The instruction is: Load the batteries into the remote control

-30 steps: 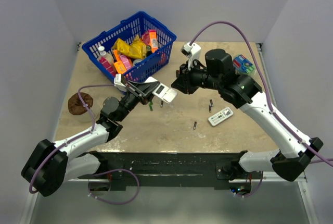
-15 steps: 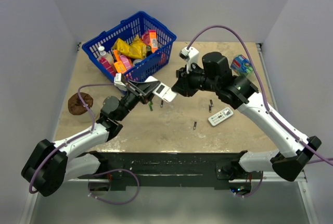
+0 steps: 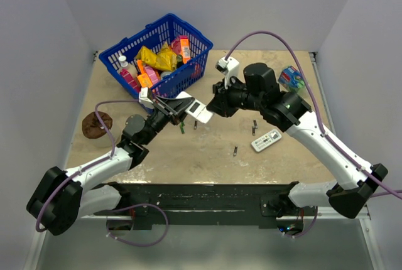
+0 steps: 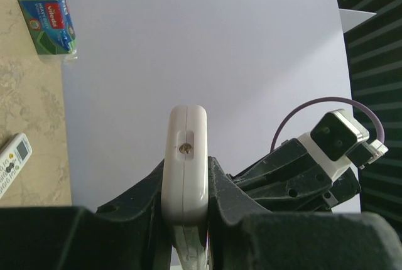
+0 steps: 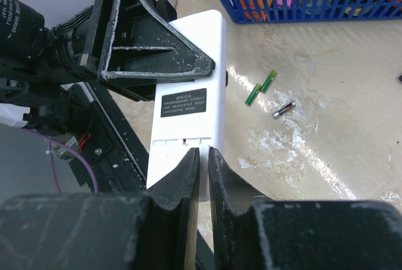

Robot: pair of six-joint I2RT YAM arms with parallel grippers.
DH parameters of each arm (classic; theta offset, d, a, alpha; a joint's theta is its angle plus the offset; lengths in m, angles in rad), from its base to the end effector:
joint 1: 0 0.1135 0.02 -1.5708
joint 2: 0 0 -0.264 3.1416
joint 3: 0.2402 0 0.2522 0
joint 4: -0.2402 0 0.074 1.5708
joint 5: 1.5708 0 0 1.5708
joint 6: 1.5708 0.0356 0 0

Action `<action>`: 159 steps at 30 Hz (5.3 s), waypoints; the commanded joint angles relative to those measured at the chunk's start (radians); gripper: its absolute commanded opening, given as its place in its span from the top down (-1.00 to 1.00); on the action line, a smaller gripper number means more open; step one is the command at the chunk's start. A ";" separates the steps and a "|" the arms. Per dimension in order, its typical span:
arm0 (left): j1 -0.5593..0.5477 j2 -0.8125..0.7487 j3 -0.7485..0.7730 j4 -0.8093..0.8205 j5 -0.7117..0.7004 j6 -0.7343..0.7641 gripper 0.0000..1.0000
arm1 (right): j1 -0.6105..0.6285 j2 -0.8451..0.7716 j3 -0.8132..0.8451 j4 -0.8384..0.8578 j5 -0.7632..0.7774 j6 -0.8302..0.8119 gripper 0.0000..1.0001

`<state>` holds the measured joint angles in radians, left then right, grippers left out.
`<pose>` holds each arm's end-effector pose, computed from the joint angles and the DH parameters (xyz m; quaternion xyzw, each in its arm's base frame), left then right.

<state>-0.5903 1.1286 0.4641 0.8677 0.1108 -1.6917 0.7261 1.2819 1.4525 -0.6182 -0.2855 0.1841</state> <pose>0.2005 -0.1391 0.2704 -0.2935 0.5600 -0.7182 0.2907 0.1979 0.1891 0.4205 -0.2973 0.7869 0.3399 0.4205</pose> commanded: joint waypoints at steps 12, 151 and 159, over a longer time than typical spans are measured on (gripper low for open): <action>-0.003 -0.004 0.053 0.080 -0.034 -0.003 1.00 | 0.044 0.022 -0.027 -0.029 0.118 0.023 0.71; 0.047 -0.026 0.311 -0.414 0.437 0.354 1.00 | 0.088 -0.231 -0.224 0.038 -0.342 -1.068 0.05; 0.047 -0.013 0.331 -0.590 0.394 0.493 1.00 | 0.088 -0.246 -0.265 0.147 -0.301 -0.948 0.05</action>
<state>-0.5491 1.1069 0.7288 0.3794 0.5190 -1.3090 0.8143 1.0599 1.2163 -0.5892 -0.5945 -0.8547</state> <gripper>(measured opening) 0.256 0.475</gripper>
